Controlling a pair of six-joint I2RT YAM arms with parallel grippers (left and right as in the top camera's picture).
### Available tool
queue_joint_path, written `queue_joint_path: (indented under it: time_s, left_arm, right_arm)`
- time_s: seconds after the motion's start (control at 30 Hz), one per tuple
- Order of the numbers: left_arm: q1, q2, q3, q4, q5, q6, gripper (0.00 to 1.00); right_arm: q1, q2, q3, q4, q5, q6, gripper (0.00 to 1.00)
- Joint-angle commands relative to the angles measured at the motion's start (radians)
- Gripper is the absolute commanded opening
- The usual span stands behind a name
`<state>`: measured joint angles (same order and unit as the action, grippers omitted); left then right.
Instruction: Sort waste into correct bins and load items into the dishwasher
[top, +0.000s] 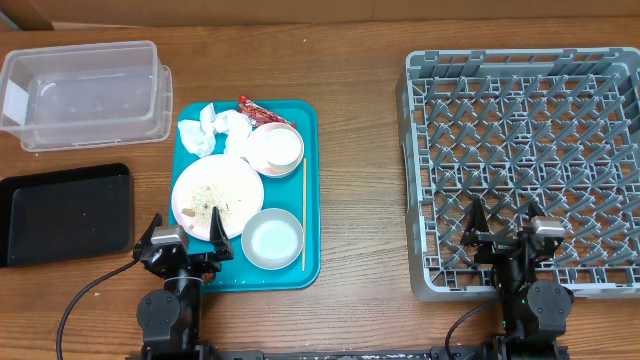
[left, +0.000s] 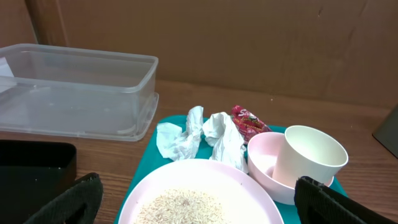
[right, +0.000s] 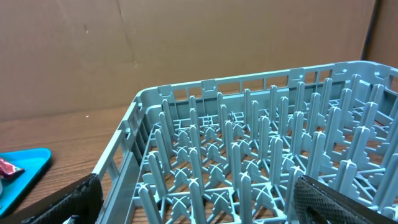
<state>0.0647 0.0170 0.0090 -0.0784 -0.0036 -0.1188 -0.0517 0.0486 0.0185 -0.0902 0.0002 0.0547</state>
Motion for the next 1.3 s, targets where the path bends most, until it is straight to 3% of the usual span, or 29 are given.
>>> queue_joint_path:
  time_s: [0.0, 1.13, 1.17, 1.27]
  left_arm:
    - [-0.007, -0.011, -0.004, 0.000, -0.003, 0.026, 1.00]
    - [-0.007, -0.011, -0.004, 0.001, -0.006, 0.026, 1.00]
    - [-0.007, -0.011, -0.004, 0.018, 0.006, 0.007, 1.00]
    - [-0.007, -0.011, -0.004, 0.095, 0.204, -0.222, 1.00]
  right_arm:
    - [-0.002, -0.010, -0.010, 0.006, -0.003, -0.003, 1.00]
    - [-0.002, -0.010, -0.010, 0.006, -0.003, -0.003, 1.00]
    - [-0.002, -0.010, -0.010, 0.006, -0.003, -0.003, 1.00]
    - [-0.002, -0.010, -0.010, 0.006, -0.003, -0.003, 1.00]
